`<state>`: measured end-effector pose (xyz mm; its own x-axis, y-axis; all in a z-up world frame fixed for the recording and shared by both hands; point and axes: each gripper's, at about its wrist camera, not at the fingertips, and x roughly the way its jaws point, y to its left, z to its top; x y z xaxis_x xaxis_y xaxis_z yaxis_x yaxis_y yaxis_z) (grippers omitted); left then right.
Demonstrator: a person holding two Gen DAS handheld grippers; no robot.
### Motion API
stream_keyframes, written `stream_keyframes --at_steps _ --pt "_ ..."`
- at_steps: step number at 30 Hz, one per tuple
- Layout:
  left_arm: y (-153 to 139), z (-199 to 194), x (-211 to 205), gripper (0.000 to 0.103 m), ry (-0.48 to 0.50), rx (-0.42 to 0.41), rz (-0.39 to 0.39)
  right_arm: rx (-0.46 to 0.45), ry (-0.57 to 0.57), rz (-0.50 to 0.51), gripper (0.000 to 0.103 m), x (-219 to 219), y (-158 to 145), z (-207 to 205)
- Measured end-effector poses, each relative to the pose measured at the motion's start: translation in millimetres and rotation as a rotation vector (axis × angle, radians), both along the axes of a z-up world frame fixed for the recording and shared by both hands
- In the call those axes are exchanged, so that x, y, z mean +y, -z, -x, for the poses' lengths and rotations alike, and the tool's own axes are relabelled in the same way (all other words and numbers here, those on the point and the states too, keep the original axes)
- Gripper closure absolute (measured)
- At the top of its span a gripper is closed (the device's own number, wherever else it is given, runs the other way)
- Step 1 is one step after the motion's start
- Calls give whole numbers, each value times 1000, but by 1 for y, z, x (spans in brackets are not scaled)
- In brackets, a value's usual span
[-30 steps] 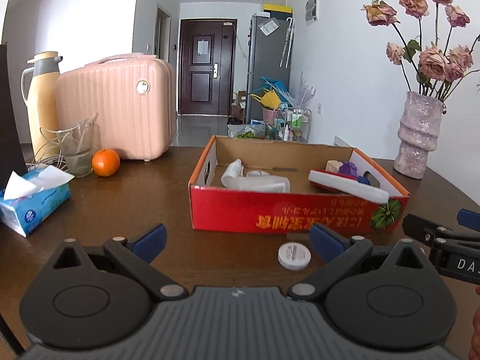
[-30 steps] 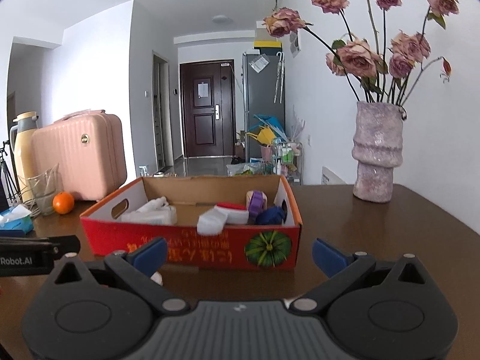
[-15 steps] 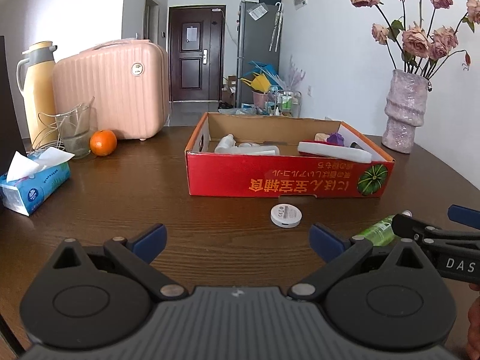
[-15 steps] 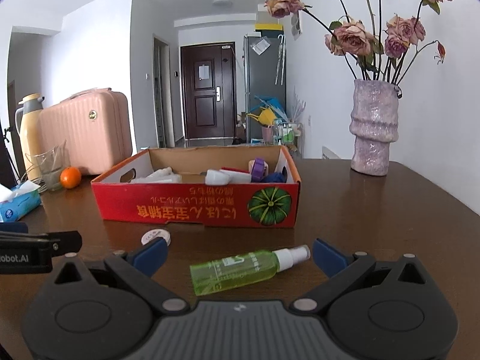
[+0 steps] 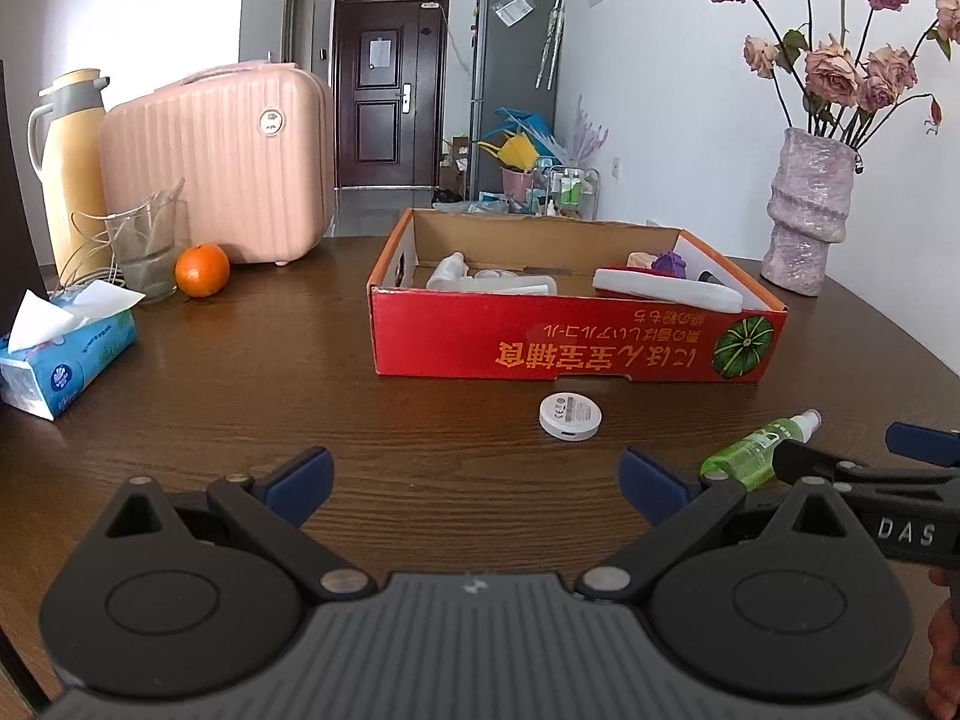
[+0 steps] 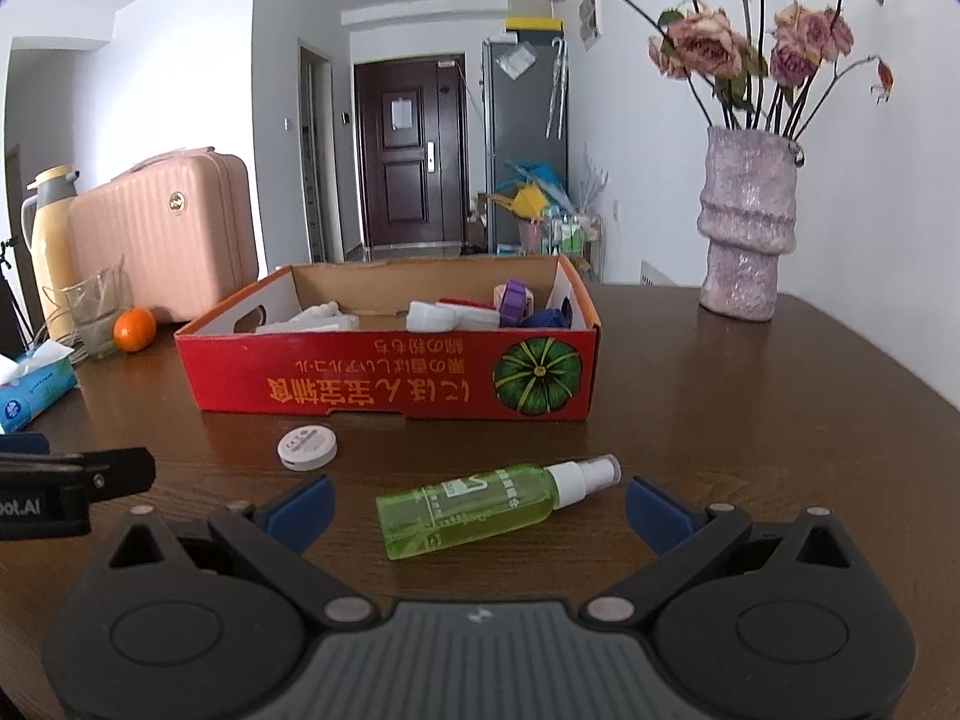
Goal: Organize rigid objects
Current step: 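Move the right tool to the green spray bottle and grasp it, then lift the green spray bottle with the right tool while the left tool grasps the white tape roll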
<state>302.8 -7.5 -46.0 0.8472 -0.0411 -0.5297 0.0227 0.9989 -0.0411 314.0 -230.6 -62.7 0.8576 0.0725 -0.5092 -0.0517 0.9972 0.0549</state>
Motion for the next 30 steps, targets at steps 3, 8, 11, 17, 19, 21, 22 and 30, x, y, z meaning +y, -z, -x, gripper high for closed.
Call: stream_keyframes --at_steps 3,8,11,17,19,21,22,30 --pt "1 -2 1 0 -9 10 3 51 28 -9 0 -2 1 -14" --pt "2 -8 6 0 -32 32 10 133 68 -3 4 0 2 -47" --pt "3 -10 9 0 -39 42 19 204 113 -18 11 3 7 -69" --pt "4 -10 10 0 -37 46 24 277 158 -40 32 12 22 -88" --pt "4 -11 11 0 -42 53 24 283 143 -27 38 16 27 -89" --pt "4 -11 12 0 -39 58 33 272 137 7 41 18 28 -87" --pt "4 -10 12 0 -38 57 37 268 130 17 44 18 28 -86" --pt "2 -6 9 0 -22 49 33 249 37 68 73 4 26 -76"
